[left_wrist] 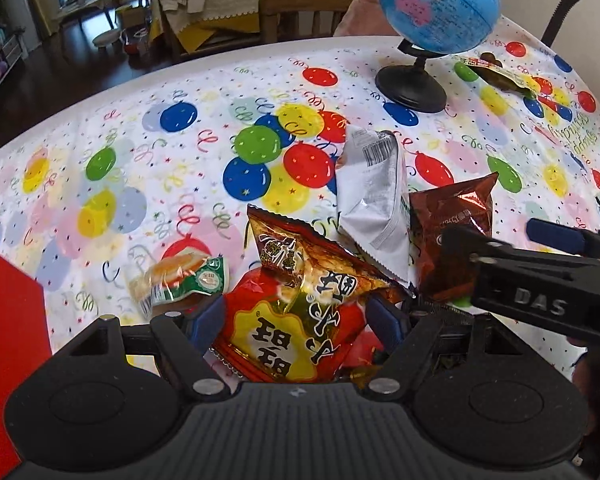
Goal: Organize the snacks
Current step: 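Grasp red-yellow chip bag with left tool while right tool grasps brown foil bag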
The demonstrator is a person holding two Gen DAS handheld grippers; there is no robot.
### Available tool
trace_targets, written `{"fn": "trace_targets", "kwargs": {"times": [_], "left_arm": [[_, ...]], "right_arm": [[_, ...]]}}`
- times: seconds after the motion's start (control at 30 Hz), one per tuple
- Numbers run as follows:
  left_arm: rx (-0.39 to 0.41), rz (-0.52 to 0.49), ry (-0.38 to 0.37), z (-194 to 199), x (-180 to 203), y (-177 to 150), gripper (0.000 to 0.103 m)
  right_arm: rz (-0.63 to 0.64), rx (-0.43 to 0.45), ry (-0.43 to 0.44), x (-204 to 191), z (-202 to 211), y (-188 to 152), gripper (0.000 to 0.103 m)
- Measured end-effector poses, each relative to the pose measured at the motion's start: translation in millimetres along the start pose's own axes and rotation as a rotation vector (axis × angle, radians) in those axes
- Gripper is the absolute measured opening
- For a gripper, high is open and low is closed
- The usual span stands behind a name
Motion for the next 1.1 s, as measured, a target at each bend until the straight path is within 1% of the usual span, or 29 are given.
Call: {"fn": "trace_targets", "kwargs": {"times": [0.13,0.17,0.27,0.33,0.4,0.43,0.47,0.5,0.57,0.73,1.1], "left_arm": [[0.009,0.002,-0.013,-1.6,-1.6,2.5,0.077],[0.012,0.003,-0.016,-1.5,-2.1,2.7,0.077],[0.027,0.009,-0.026,-0.1,-3.0,2.9,0.071],[0.038,0.009,-0.037,2.2,-2.5,3.3,0.063],[0.048,0.004,-0.035,4.6,-1.7,3.9,0.058],[0.053,0.003,-0.034,5.7,-1.3,4.1,0.053],[0.061,-0.001,-0.028,6.8,-1.1,4.6,0.052],[0.067,-0.005,-0.026,7.6,-0.9,5.1,0.049],[0.075,-0.016,-0.022,9.5,0.6,5.3,0.046],[0.085,-0.015,-0.015,16.4,1.2,6.1,0.04],[0.13,0.044,-0.017,64.0,-2.9,1.1,0.039]], "right_arm": [[-0.009,-0.024,0.014,-1.7,-12.2,-0.5,0.088],[-0.013,-0.028,0.017,-1.7,-14.3,-0.6,0.085],[-0.014,-0.039,0.034,-3.6,-17.7,-1.5,0.076],[-0.01,-0.038,0.043,-5.7,-16.7,-1.8,0.071],[-0.01,-0.033,0.053,-7.6,-14.4,-1.2,0.06],[-0.011,-0.031,0.056,-8.4,-13.3,-0.7,0.058],[-0.013,-0.029,0.061,-8.9,-11.6,-0.6,0.05],[-0.013,-0.026,0.064,-9.6,-9.9,-0.4,0.045],[-0.014,-0.02,0.065,-10.1,-6.0,0.4,0.042],[-0.011,0.018,0.065,-10.2,11.1,3.9,0.039],[-0.014,0.075,0.08,-9.0,64.4,6.9,0.039]]}}
Point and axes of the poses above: each gripper's, at about its wrist camera, not at the fingertips, and z roughly against the way its jaws point, x to its right, y to its top, the point moved 6 cm from there along -z, roughly the way its jaws point, and after that the axes turned 1 degree about -x, right-handed, at the moved point
